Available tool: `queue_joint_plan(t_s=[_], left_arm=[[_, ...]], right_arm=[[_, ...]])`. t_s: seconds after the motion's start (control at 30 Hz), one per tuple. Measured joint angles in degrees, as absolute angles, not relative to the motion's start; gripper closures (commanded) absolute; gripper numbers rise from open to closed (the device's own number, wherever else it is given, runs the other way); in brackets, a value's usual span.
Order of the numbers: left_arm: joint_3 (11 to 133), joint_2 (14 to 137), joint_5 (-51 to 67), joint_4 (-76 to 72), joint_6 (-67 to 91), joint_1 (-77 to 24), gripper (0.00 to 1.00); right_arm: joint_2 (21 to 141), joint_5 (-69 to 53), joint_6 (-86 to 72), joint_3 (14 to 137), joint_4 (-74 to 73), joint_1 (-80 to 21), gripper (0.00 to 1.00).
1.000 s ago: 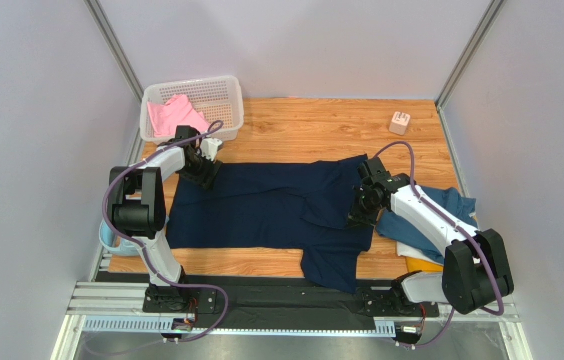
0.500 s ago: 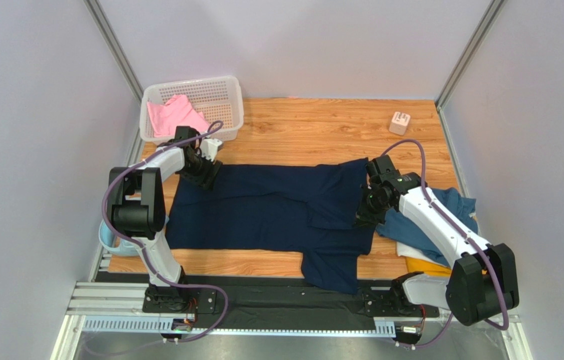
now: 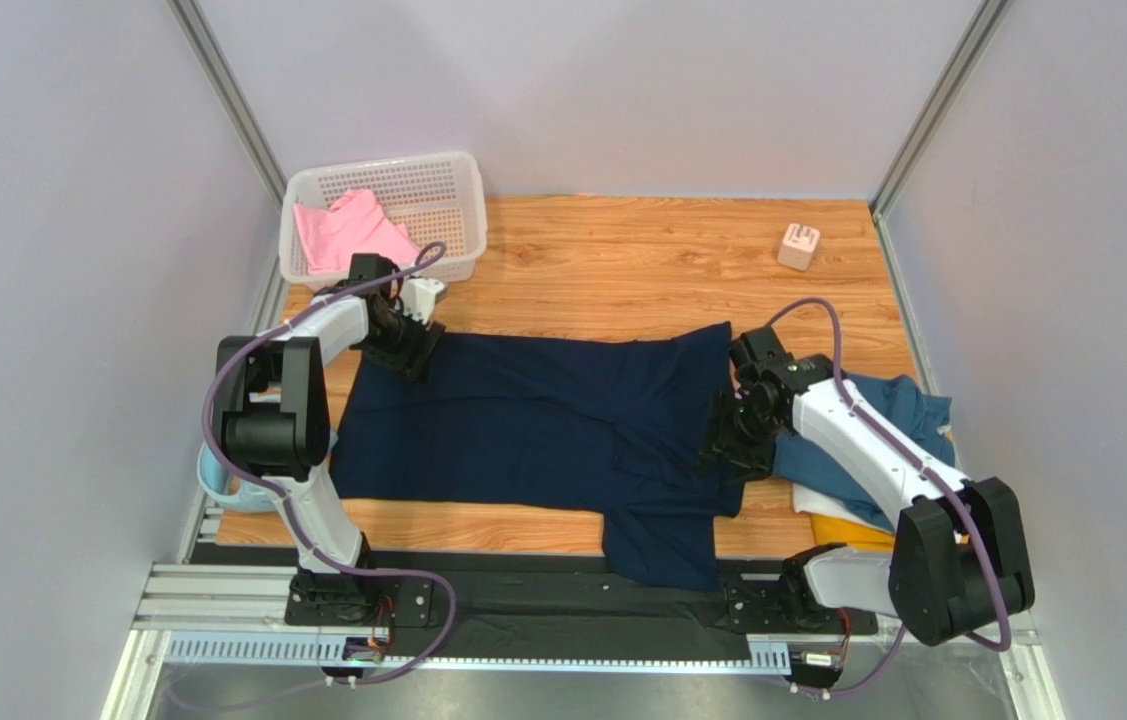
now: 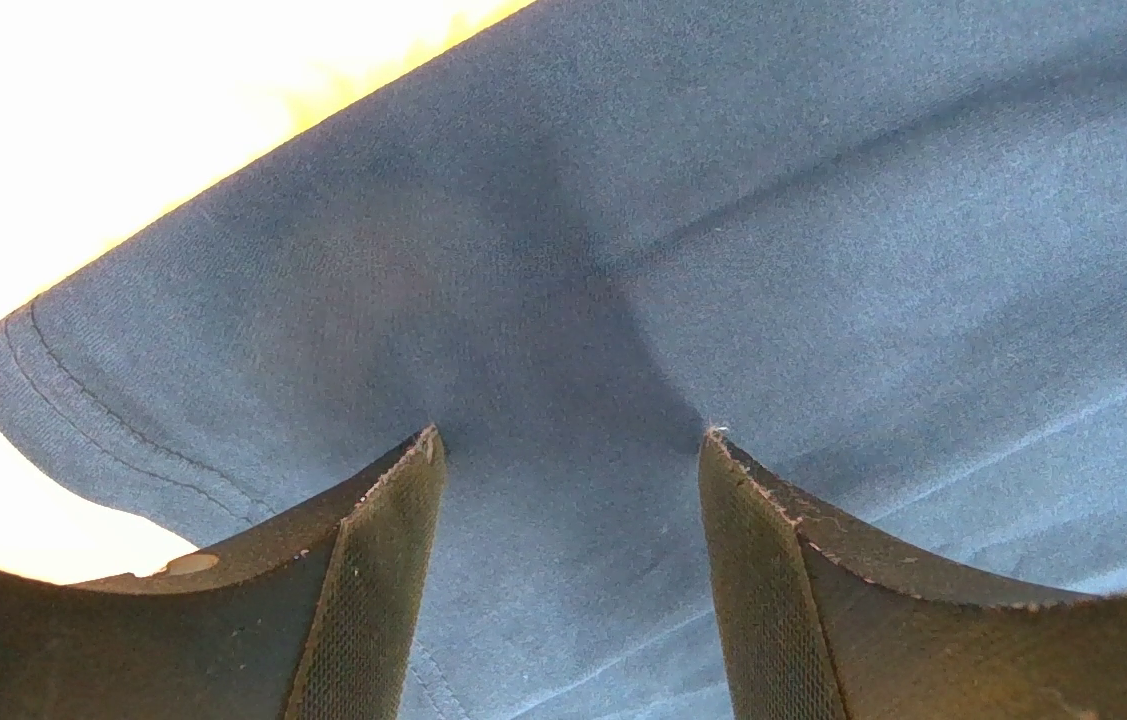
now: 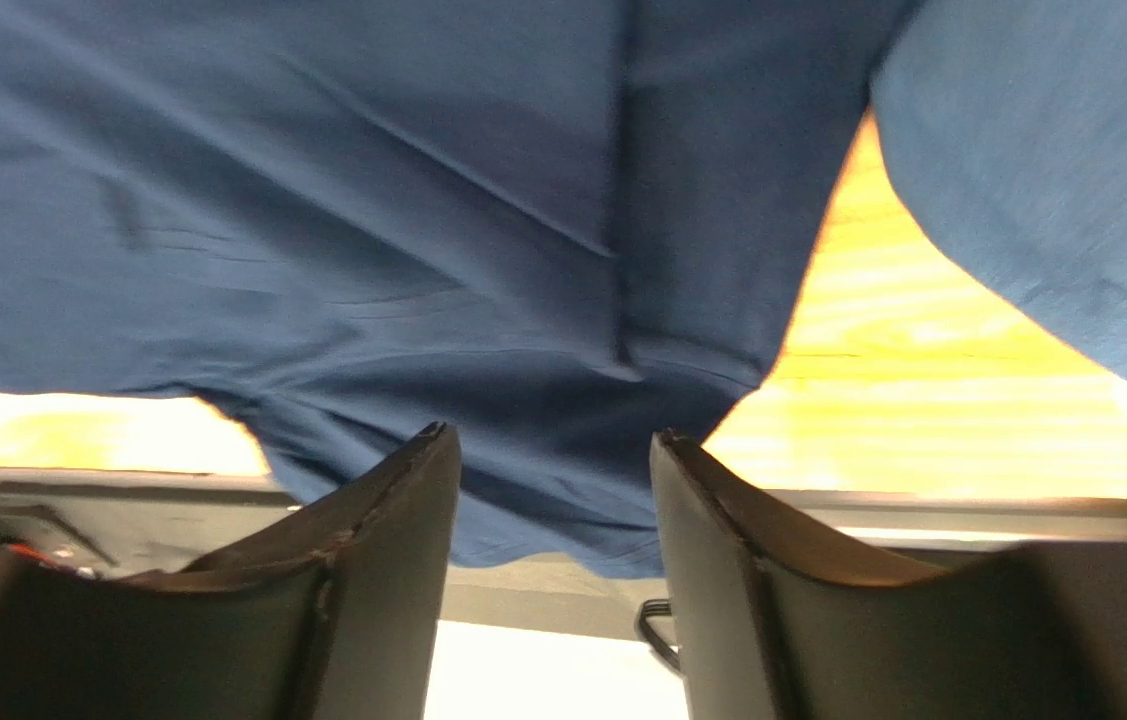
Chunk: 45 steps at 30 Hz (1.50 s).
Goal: Fold and stack the t-shirts
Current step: Fold the flattened tshirt in 1/3 of the way
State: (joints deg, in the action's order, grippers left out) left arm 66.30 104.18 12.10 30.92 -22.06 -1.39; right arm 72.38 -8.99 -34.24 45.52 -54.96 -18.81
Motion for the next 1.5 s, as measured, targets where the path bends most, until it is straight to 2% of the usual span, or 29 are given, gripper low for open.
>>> queue_joint_plan(t_s=[0.07, 0.2, 0.3, 0.4, 0.57, 0.83, 1.37, 1.5], left_arm=[[66.15, 104.03, 12.21, 30.92, -22.06, -1.39, 0.31], [65.89, 103.74, 12.40, 31.16, -22.04, -1.39, 0.31], [65.71, 103.55, 12.43, 31.53, -22.06, -1.39, 0.31], [65.56, 103.35, 12.40, 31.92, -22.06, -1.39, 0.31], [64.42, 102.28, 12.38, 32.49, -22.20, -1.39, 0.31], [64.38, 102.21, 12.38, 32.88, -22.41, -1.39, 0.31], [64.53, 102.24, 11.11, 33.06, -23.64, -1.26, 0.30], [68.93, 104.44, 9.93, 34.76, -24.23, 0.73, 0.30]], right_arm=[[73.63, -8.91, -33.71, 49.67, -56.51, -18.81, 0.39], [79.64, -7.90, -32.18, 66.08, -57.87, -18.52, 0.39], [87.07, -7.42, -31.35, 77.84, -55.77, -17.45, 0.43], [96.33, -7.16, -31.18, 84.31, -52.97, -16.73, 0.44], [107.85, -7.18, -31.68, 83.18, -49.98, -16.36, 0.45], [109.80, -6.98, -32.64, 80.40, -48.47, -14.61, 0.46], [121.25, -7.46, -33.41, 91.44, -49.82, -9.21, 0.48], [124.01, -8.78, -33.56, 95.74, -50.78, -6.66, 0.48]])
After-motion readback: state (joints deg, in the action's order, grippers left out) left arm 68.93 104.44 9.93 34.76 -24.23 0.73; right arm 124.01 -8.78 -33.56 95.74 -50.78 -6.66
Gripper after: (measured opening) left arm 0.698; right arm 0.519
